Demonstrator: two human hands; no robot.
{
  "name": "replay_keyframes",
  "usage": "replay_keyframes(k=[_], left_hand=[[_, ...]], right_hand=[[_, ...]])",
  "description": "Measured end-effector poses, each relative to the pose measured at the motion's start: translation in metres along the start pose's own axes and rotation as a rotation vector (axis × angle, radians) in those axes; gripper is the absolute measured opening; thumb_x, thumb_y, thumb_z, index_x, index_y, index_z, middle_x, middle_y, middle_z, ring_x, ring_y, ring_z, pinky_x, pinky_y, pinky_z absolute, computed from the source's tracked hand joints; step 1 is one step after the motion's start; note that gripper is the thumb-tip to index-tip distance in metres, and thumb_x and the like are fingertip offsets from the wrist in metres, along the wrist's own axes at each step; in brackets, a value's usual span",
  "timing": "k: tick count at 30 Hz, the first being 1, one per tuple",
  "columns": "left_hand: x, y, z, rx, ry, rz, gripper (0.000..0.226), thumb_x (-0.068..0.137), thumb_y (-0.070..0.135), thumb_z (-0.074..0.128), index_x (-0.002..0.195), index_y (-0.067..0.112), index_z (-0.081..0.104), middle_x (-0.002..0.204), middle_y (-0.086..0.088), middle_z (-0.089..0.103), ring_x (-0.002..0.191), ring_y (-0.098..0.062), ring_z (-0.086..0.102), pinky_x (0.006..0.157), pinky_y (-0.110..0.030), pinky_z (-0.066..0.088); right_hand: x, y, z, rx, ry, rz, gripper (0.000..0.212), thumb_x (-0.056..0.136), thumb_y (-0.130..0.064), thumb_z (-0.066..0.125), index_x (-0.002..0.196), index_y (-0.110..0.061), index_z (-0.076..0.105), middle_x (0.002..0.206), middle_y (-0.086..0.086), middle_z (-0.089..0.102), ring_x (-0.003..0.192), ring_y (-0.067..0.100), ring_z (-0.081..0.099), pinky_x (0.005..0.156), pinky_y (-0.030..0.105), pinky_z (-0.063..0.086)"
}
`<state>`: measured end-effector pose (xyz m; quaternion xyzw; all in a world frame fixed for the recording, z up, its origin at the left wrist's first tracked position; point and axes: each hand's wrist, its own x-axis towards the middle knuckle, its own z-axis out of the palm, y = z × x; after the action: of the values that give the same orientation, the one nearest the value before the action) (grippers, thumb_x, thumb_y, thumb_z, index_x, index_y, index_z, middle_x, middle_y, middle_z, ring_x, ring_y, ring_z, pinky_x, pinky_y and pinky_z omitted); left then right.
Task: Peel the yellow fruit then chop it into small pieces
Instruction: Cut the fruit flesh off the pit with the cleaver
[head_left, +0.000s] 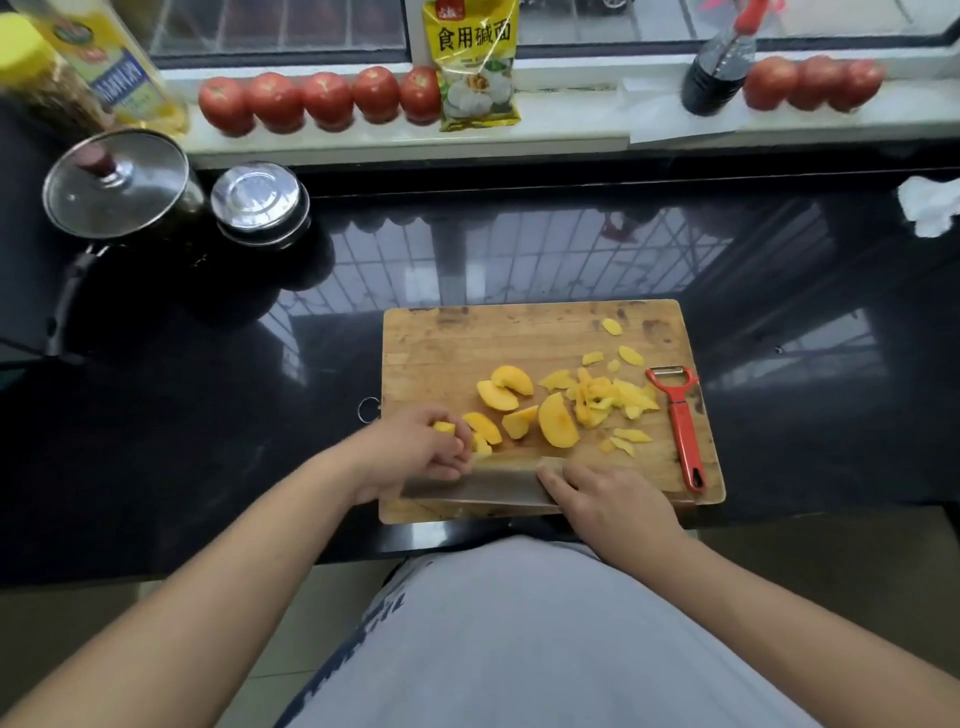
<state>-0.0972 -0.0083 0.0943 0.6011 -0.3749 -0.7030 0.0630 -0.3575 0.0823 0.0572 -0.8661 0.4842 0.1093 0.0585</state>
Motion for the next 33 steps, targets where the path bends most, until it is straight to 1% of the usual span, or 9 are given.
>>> replay_keyframes(k=[2,4,8,10,12,16,19,26,33], left_hand=[[0.017,-0.002,0.019,-0.082,0.020,-0.074,0.013,0.099,-0.002,0.057,0.108,0.004,0.064,0.106,-0.015,0.070,0.101,-0.025,0.073,0.091,-0.032,0.061],[0.030,0.000,0.024,-0.170,0.104,-0.071,0.013,0.102,-0.001,0.055,0.109,0.006,0.062,0.103,-0.013,0.067,0.093,-0.020,0.067,0.085,-0.028,0.058],[0.034,0.004,0.000,-0.297,0.174,-0.004,0.012,0.101,-0.001,0.057,0.111,0.003,0.064,0.113,-0.019,0.072,0.104,-0.024,0.074,0.093,-0.035,0.060],[0.027,0.002,-0.015,-0.376,0.237,0.047,0.014,0.101,-0.001,0.056,0.112,0.002,0.065,0.114,-0.019,0.073,0.104,-0.026,0.076,0.089,-0.035,0.062],[0.018,-0.004,-0.025,-0.470,0.318,0.093,0.016,0.103,0.000,0.052,0.113,0.001,0.064,0.108,-0.017,0.072,0.098,-0.026,0.076,0.086,-0.035,0.063],[0.005,-0.029,-0.027,-0.661,0.473,0.053,0.017,0.103,-0.001,0.050,0.114,0.001,0.064,0.103,-0.016,0.071,0.095,-0.027,0.072,0.081,-0.035,0.059],[0.001,-0.045,-0.014,-0.770,0.461,0.008,0.017,0.103,-0.004,0.049,0.112,0.000,0.062,0.096,-0.015,0.068,0.091,-0.027,0.070,0.076,-0.033,0.059],[0.002,-0.056,0.006,-0.749,0.334,-0.049,0.014,0.101,-0.004,0.052,0.109,-0.002,0.062,0.094,-0.017,0.067,0.089,-0.028,0.072,0.076,-0.035,0.060],[-0.002,-0.059,-0.005,-0.749,0.308,-0.080,0.016,0.101,-0.004,0.052,0.115,-0.005,0.061,0.091,-0.016,0.066,0.085,-0.027,0.071,0.073,-0.033,0.063]], right_hand=[[0.002,-0.001,-0.001,0.001,-0.029,-0.068,0.070,0.082,-0.022,0.078,0.146,-0.011,0.051,0.114,0.007,0.064,0.070,0.027,0.066,0.050,0.038,0.054],[0.001,-0.002,0.000,0.018,-0.023,-0.089,0.067,0.091,-0.022,0.067,0.153,-0.012,0.042,0.122,0.007,0.061,0.078,0.029,0.067,0.056,0.039,0.055],[-0.003,0.002,0.003,0.064,-0.002,-0.047,0.056,0.076,-0.027,0.077,0.129,-0.018,0.064,0.089,-0.001,0.065,0.058,0.022,0.061,0.042,0.031,0.046],[-0.015,0.007,0.009,0.162,0.046,-0.010,0.045,0.080,-0.027,0.067,0.124,-0.020,0.069,0.090,-0.001,0.070,0.064,0.022,0.065,0.046,0.032,0.051],[-0.029,0.010,0.008,0.331,0.082,0.117,0.038,0.087,-0.021,0.057,0.123,-0.022,0.071,0.096,-0.001,0.075,0.071,0.025,0.069,0.053,0.040,0.057],[-0.045,0.010,-0.001,0.594,0.069,0.635,0.011,0.098,-0.014,0.058,0.094,-0.017,0.068,0.070,-0.003,0.065,0.064,0.022,0.061,0.058,0.038,0.048],[-0.036,0.014,-0.004,0.600,0.035,0.790,0.020,0.102,-0.019,0.053,0.084,-0.016,0.061,0.067,-0.003,0.059,0.064,0.022,0.059,0.058,0.037,0.044],[-0.016,-0.001,0.003,0.578,-0.085,0.840,0.025,0.102,-0.021,0.050,0.080,-0.013,0.059,0.067,0.000,0.057,0.065,0.024,0.057,0.057,0.035,0.040],[0.019,-0.038,-0.002,0.638,-0.057,0.834,0.021,0.103,-0.022,0.048,0.097,-0.013,0.066,0.080,0.005,0.065,0.075,0.025,0.062,0.069,0.043,0.055]])
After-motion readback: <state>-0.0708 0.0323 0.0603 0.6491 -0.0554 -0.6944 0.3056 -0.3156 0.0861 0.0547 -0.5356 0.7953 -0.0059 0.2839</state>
